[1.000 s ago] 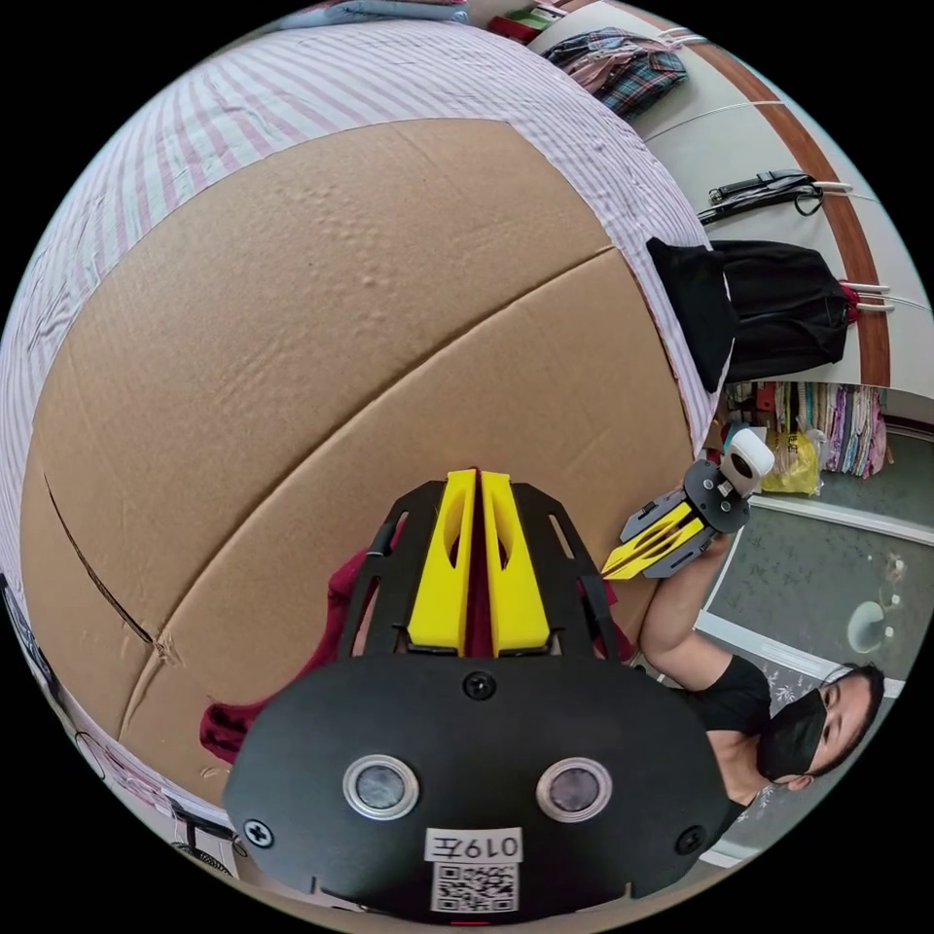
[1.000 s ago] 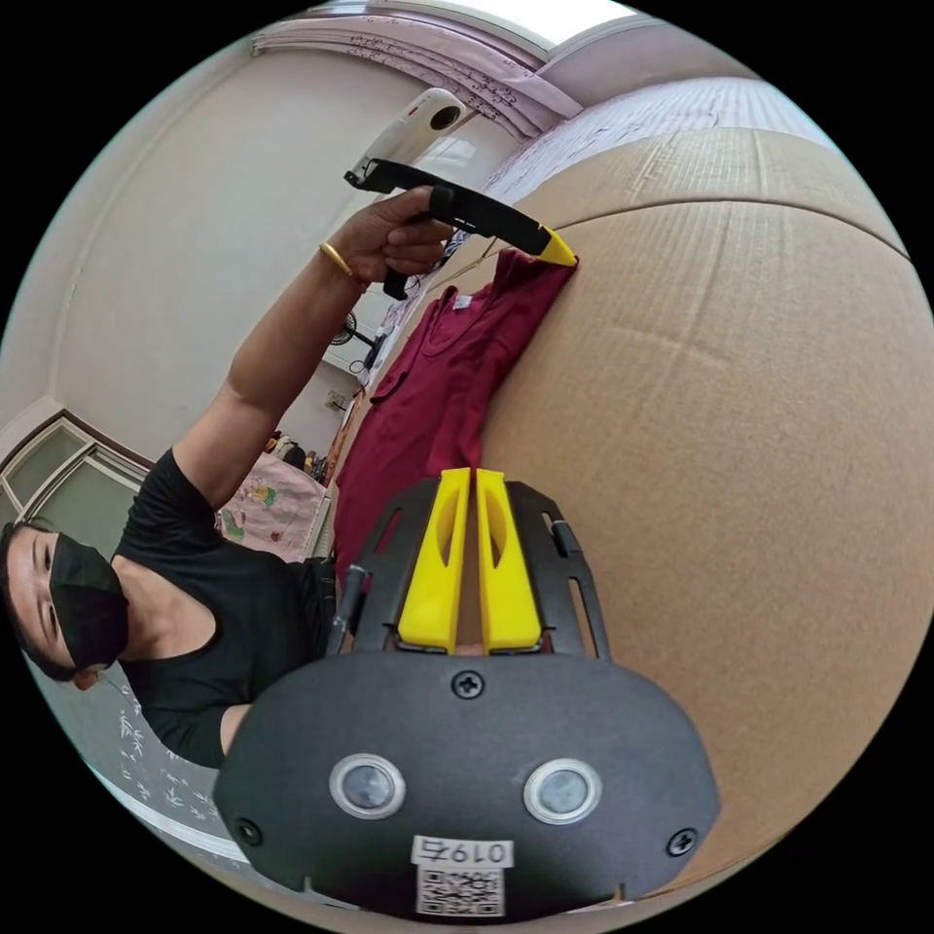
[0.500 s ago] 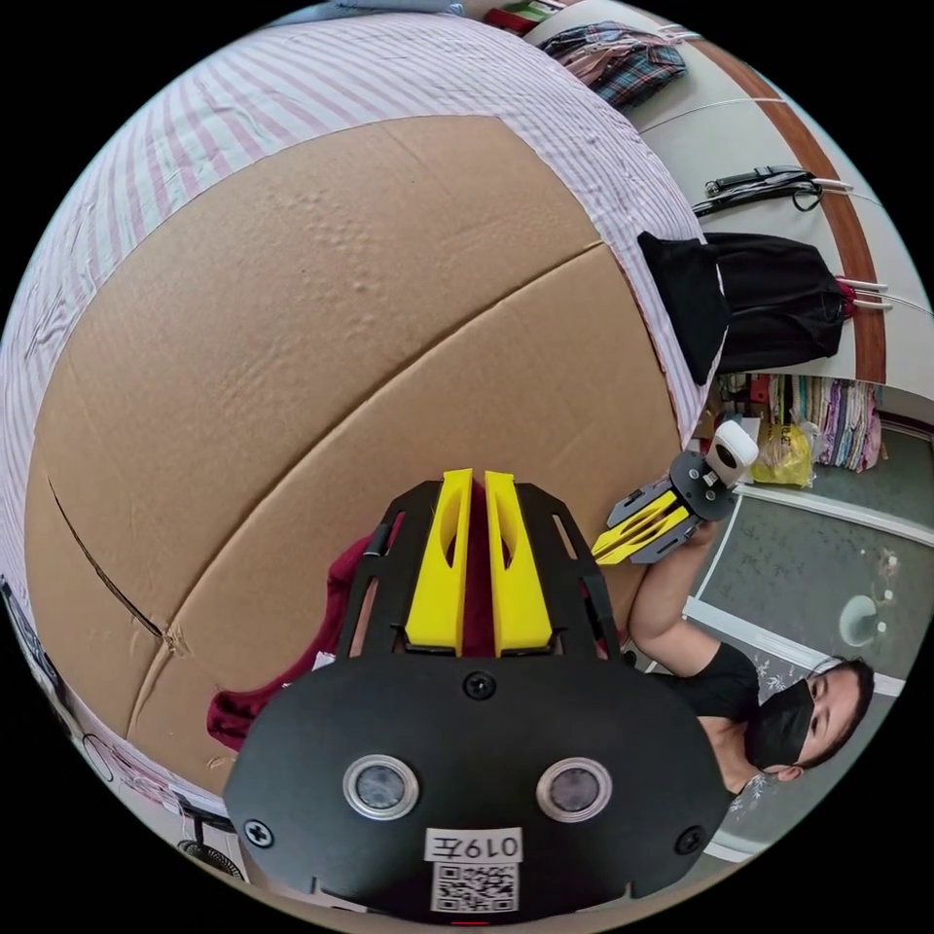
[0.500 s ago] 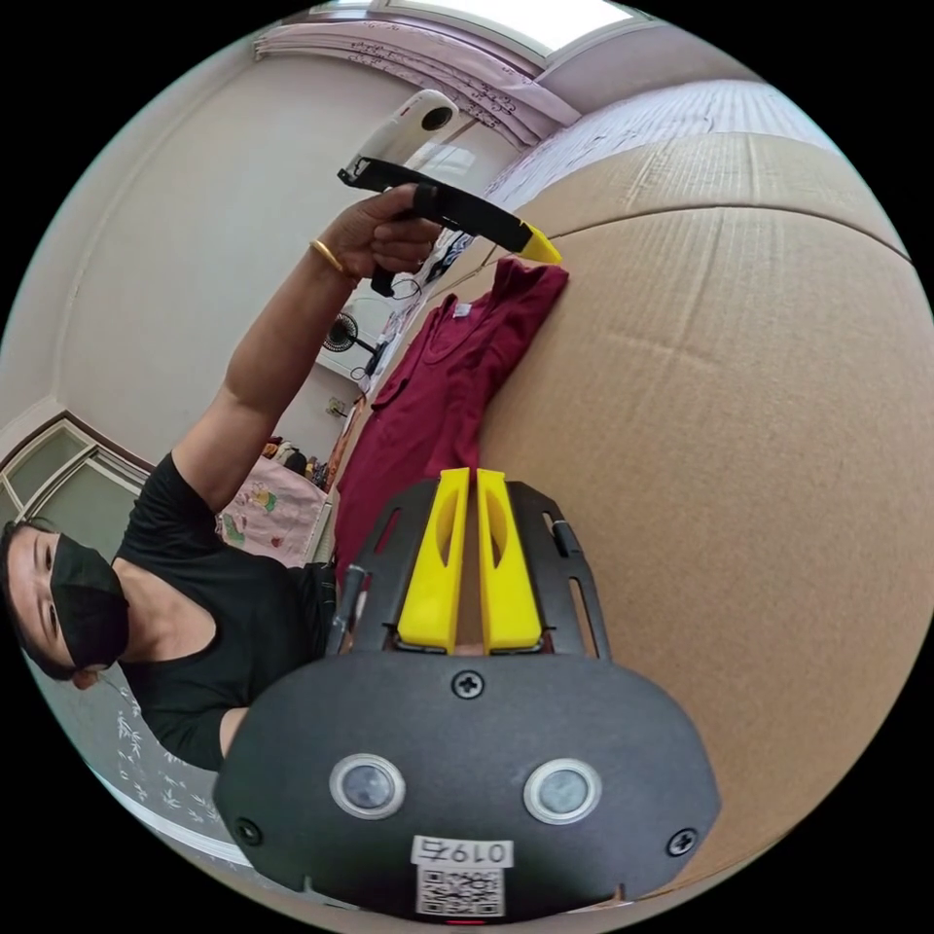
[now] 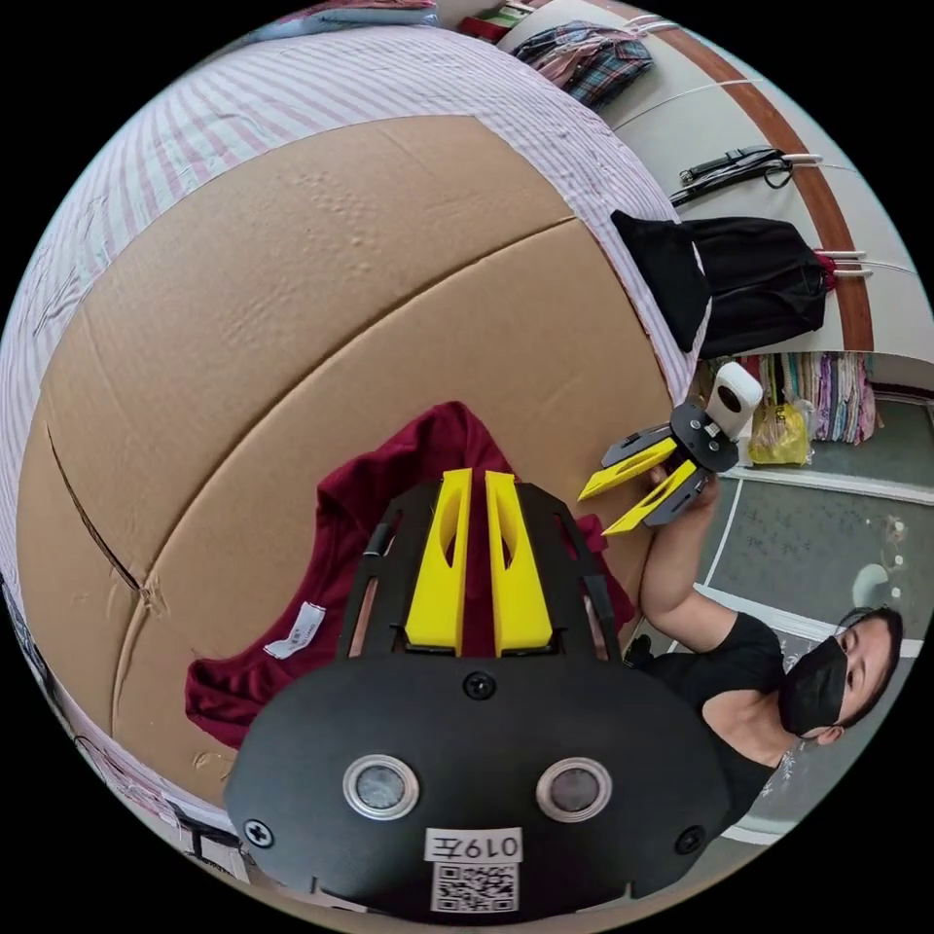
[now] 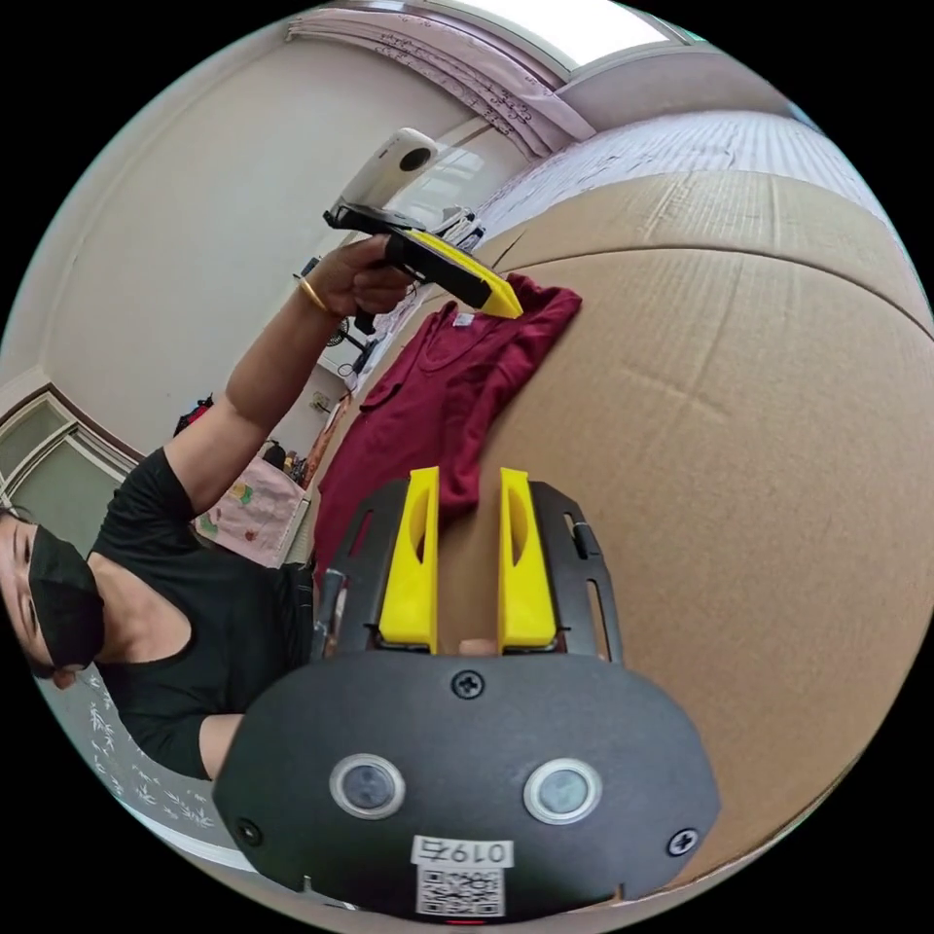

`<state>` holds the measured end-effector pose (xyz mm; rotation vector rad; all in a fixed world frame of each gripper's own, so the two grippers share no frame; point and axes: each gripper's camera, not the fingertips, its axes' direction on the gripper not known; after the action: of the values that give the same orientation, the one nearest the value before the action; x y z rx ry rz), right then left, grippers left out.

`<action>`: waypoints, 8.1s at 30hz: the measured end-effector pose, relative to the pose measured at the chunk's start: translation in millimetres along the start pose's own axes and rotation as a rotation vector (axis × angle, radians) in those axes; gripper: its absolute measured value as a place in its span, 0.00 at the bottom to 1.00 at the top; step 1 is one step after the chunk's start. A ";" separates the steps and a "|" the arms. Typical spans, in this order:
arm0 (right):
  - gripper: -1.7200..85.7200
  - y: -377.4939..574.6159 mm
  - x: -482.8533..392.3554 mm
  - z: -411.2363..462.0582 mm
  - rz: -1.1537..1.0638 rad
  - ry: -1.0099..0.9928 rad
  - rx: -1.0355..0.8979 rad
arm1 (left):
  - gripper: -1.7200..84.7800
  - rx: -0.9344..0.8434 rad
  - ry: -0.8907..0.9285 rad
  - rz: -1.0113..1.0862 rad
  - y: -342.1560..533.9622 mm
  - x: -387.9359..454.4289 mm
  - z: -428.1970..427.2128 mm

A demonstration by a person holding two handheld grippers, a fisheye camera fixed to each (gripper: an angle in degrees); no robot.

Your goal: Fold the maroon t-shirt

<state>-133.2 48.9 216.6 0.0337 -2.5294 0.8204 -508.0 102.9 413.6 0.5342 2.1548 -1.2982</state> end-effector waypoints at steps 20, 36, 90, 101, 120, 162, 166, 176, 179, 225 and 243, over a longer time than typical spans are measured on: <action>0.01 195.1 -52.8 191.6 -0.491 0.850 0.519 | 0.03 0.690 -0.421 0.048 358.7 72.4 68.6; 0.02 300.6 126.5 453.4 -0.382 1.117 0.354 | 0.09 0.554 0.021 -0.178 408.5 -16.3 64.4; 0.01 119.3 903.4 438.6 -0.222 1.628 0.061 | 0.04 0.536 0.170 -0.061 396.4 -59.0 -16.5; 0.01 91.9 996.5 461.9 -0.387 1.790 -0.101 | 0.04 0.482 0.138 -0.108 388.8 -86.3 -8.8; 0.05 91.7 1076.5 507.5 -0.696 2.055 -0.390 | 0.04 0.380 0.055 -0.145 361.7 -104.1 8.9; 0.07 119.2 815.4 558.2 -0.738 1.913 -0.616 | 0.03 0.385 -0.053 -0.054 345.4 -57.9 31.5; 0.07 128.0 738.5 539.4 -0.695 1.821 -0.520 | 0.03 0.301 -0.121 -0.045 332.2 -50.9 55.3; 0.01 119.2 616.2 476.8 -0.498 1.755 -0.263 | 0.03 0.314 -0.088 -0.069 338.5 -51.9 85.2; 0.01 127.8 584.3 479.7 -0.490 1.717 -0.335 | 0.03 0.313 -0.087 -0.072 338.4 -49.5 94.0; 0.04 91.9 93.9 -58.7 0.121 0.253 0.145 | 0.03 0.321 -0.153 0.020 321.0 105.9 362.0; 0.04 76.3 -44.7 -114.2 0.273 0.197 0.211 | 0.04 0.249 -0.816 0.592 327.4 269.4 486.9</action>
<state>-56.6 170.0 235.5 -0.3143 -2.2827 1.1357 -393.3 -170.3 -160.0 0.5521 1.0692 -1.1594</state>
